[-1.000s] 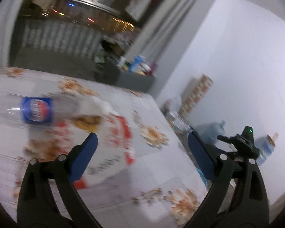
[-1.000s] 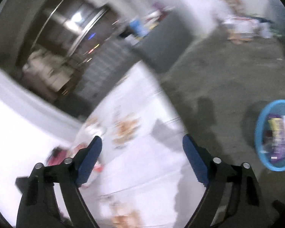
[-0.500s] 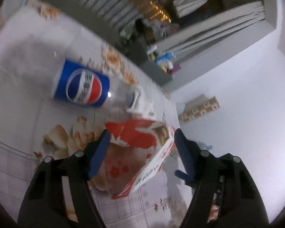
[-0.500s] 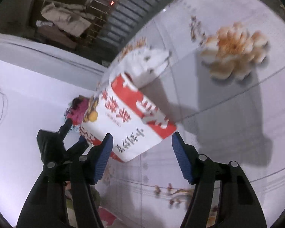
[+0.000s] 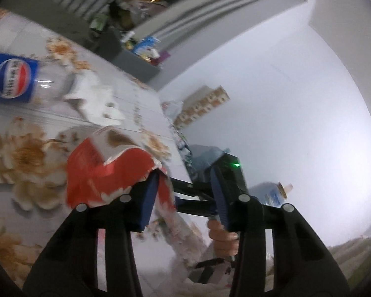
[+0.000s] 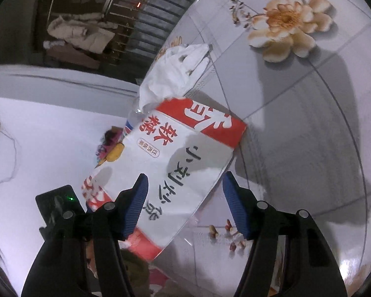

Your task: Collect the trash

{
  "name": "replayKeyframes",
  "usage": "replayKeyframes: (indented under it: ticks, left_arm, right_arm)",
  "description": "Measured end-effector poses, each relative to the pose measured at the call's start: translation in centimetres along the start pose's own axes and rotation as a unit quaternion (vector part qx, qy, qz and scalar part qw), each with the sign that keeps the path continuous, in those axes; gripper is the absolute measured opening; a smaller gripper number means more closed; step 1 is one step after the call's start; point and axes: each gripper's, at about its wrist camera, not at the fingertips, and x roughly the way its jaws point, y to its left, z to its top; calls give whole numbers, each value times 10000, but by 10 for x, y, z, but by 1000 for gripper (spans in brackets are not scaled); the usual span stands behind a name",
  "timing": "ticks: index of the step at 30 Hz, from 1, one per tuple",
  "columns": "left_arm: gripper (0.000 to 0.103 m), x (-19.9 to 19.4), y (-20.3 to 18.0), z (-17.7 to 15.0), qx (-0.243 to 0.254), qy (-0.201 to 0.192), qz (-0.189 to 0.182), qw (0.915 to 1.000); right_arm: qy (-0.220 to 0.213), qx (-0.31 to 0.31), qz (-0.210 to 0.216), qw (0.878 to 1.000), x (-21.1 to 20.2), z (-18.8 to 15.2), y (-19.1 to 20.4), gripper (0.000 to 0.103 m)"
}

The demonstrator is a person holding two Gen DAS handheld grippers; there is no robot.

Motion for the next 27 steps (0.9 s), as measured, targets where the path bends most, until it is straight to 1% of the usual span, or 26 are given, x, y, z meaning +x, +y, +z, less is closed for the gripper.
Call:
replayKeyframes:
  ticks: [2, 4, 6, 8, 10, 12, 15, 17, 19, 20, 21, 22, 23, 24, 25, 27]
  left_arm:
    - [35, 10, -12, 2, 159, 73, -84, 9998]
    - [33, 21, -29, 0, 405, 168, -93, 9990]
    - [33, 33, -46, -2, 663, 266, -63, 9974]
    - [33, 39, -55, -2, 833, 313, -39, 9960]
    - [33, 42, -62, -2, 977, 306, 102, 9947]
    - [30, 44, -61, 0, 1019, 265, 307, 9940]
    - [29, 37, -49, 7, 788, 51, 505, 9956]
    - [29, 25, -34, 15, 477, -261, 637, 9965]
    - [29, 13, -19, 24, 214, -591, 801, 9948]
    - [30, 6, -12, 27, 81, -785, 931, 9925]
    - [31, -4, -4, 30, -57, -1016, 1096, 9887]
    - [34, -15, 4, 33, -198, -1233, 1298, 9836]
    - [44, -23, 10, 34, -315, -1378, 1459, 9791]
    - [50, -34, 19, 34, -487, -1537, 1654, 9730]
    - [54, -45, 27, 33, -657, -1650, 1799, 9675]
    - [57, -62, 37, 27, -810, -1728, 2034, 9603]
  right_arm:
    - [-22, 53, 107, 9999, -3, -2, -1, 62]
    - [-20, 152, 274, 9995, -9, -6, -6, 62]
    - [-10, 223, 435, 9988, -11, -9, -9, 62]
    - [-44, 211, 484, 9986, -14, -10, -8, 62]
    - [-111, 215, 509, 9984, -19, -8, -9, 62]
    - [-218, 225, 543, 9980, -29, -9, -13, 62]
    - [-386, 192, 584, 9974, -42, -7, -14, 62]
    - [-453, 166, 616, 9969, -47, -7, -15, 62]
    - [-476, 141, 606, 9969, -54, -9, -17, 62]
    - [-460, 134, 589, 9971, -54, -10, -18, 62]
    - [-440, 128, 573, 9973, -55, -11, -18, 62]
    - [-408, 114, 547, 9976, -53, -13, -18, 62]
    - [-380, 98, 531, 9978, -52, -15, -18, 62]
    - [-321, 69, 495, 9982, -49, -17, -18, 62]
    - [-272, 48, 442, 9986, -46, -18, -17, 62]
    - [-127, -24, 247, 9996, -37, -21, -15, 62]
